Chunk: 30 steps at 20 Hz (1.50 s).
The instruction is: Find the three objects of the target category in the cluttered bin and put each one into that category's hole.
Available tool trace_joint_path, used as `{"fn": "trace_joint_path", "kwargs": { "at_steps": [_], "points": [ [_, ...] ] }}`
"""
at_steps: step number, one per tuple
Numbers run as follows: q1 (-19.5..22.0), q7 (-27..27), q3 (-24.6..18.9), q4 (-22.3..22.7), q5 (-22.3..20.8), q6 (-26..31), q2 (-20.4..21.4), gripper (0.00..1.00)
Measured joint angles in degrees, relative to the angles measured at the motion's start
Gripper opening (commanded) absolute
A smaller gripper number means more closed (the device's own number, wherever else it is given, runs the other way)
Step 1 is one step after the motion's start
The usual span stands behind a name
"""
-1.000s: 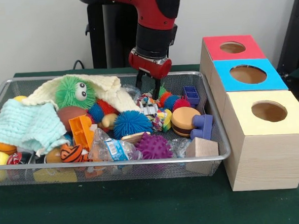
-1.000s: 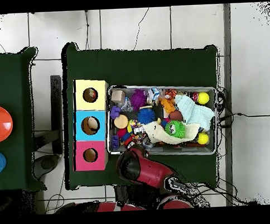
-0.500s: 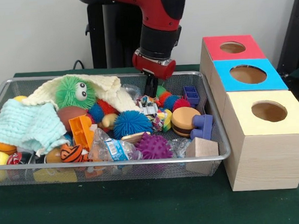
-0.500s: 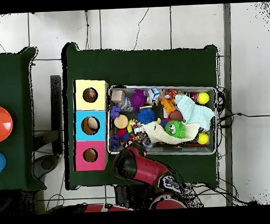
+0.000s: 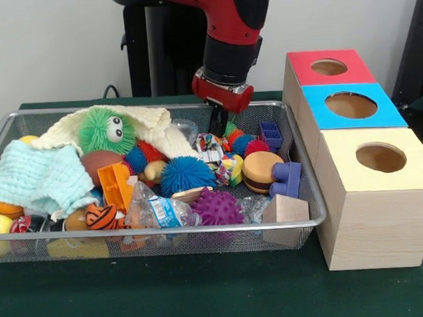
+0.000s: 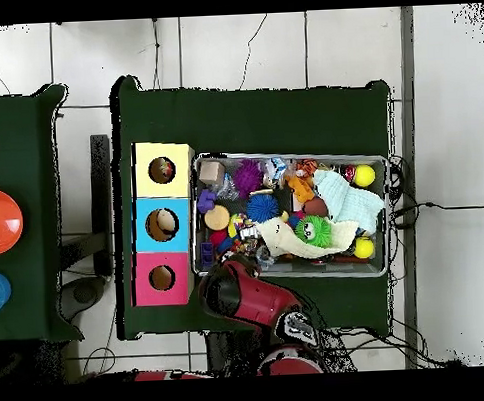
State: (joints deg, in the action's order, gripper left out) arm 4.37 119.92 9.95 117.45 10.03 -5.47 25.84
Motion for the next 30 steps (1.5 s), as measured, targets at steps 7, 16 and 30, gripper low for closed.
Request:
{"fn": "trace_joint_path", "kwargs": {
  "at_steps": [7,16,30],
  "points": [
    [-7.0,0.0,5.5,-1.5,2.3,8.4,2.1,0.00],
    [-19.7,0.0,16.6,-11.4,2.3,40.4,7.2,0.00],
    [-19.9,0.0,21.1,-18.2,1.9,42.1,8.7,0.00]
  ]
}}
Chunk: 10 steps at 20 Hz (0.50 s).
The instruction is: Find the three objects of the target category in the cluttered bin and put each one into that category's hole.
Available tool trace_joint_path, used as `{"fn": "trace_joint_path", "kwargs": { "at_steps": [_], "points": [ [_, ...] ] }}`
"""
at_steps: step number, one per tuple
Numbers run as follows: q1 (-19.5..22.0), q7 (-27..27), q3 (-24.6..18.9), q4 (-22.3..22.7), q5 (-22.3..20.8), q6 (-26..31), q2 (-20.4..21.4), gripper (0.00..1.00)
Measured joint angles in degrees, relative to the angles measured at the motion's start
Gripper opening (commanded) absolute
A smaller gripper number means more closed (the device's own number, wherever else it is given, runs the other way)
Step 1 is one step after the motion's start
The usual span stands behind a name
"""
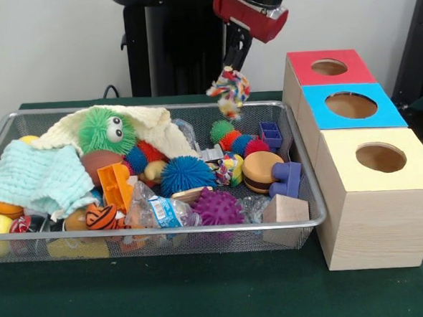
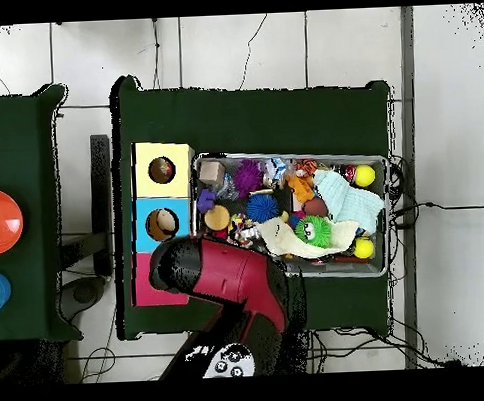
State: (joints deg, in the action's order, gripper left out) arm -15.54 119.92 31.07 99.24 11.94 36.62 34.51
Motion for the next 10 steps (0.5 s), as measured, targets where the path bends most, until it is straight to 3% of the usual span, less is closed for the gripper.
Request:
{"fn": "trace_joint_path", "kwargs": {
  "at_steps": [10],
  "points": [
    [-0.1,0.0,1.9,-9.9,-2.5,1.7,-0.2,0.00]
  ]
}}
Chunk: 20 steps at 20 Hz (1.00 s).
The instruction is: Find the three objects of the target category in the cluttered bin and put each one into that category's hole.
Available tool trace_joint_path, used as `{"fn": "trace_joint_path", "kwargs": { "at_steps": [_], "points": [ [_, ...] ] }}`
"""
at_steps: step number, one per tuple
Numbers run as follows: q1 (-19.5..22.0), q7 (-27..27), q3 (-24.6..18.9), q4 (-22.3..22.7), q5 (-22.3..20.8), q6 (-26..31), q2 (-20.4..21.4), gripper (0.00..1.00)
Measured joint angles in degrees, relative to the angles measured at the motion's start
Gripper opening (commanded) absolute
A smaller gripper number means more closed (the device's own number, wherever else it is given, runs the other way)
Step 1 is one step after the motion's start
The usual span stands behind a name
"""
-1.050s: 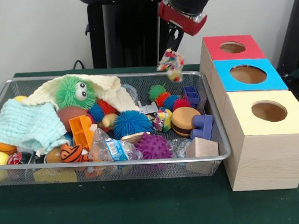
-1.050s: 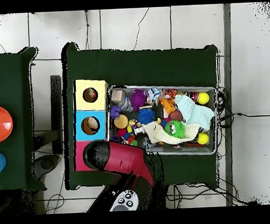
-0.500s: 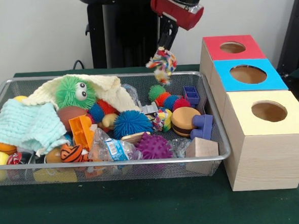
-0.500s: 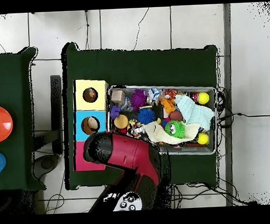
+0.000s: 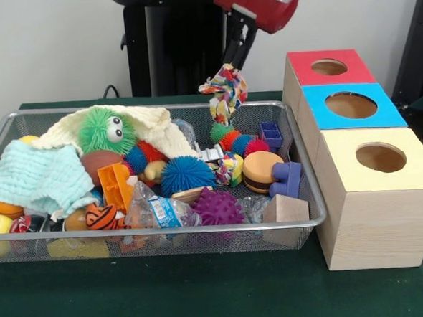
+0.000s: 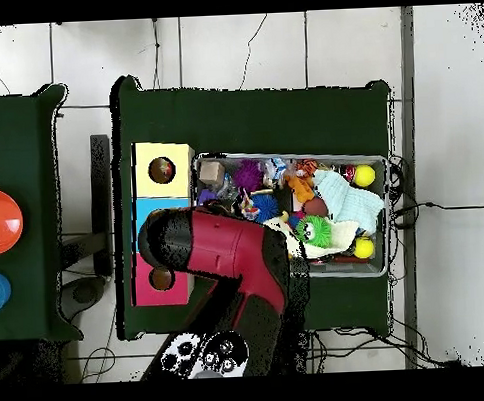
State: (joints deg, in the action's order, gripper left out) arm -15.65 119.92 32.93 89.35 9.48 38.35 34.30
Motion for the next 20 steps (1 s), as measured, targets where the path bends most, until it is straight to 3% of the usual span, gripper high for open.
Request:
{"fn": "trace_joint_path", "kwargs": {
  "at_steps": [9,16,20],
  "points": [
    [-1.8,0.0,0.4,-9.0,1.9,5.8,-2.6,0.00],
    [-2.6,1.3,-0.2,-10.0,8.2,5.5,-4.2,0.00],
    [-2.9,3.0,-1.4,-9.5,12.0,2.5,-4.4,0.00]
  ]
}}
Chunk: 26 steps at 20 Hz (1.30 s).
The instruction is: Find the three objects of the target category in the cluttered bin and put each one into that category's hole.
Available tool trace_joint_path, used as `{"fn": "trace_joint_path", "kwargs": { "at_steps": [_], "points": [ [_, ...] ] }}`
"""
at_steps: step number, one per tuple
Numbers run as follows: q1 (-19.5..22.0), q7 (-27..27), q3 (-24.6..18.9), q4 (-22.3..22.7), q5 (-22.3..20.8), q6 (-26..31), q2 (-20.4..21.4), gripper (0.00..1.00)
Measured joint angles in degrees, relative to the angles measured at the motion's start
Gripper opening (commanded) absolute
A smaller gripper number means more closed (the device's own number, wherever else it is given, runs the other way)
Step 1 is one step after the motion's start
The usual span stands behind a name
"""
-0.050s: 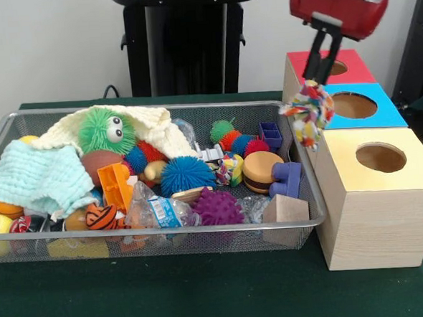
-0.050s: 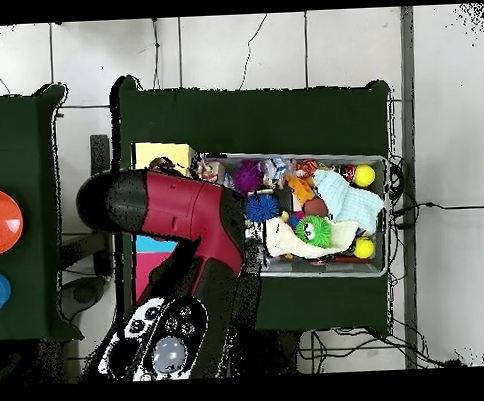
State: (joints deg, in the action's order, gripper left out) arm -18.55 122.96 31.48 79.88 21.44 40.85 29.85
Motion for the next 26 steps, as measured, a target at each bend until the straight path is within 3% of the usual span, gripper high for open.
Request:
{"fn": "trace_joint_path", "kwargs": {
  "at_steps": [10,26],
  "points": [
    [-0.8,2.1,-2.8,1.6,6.0,-9.0,-0.1,0.00],
    [-1.0,2.1,-7.1,8.5,12.6,-11.1,-0.3,0.00]
  ]
}}
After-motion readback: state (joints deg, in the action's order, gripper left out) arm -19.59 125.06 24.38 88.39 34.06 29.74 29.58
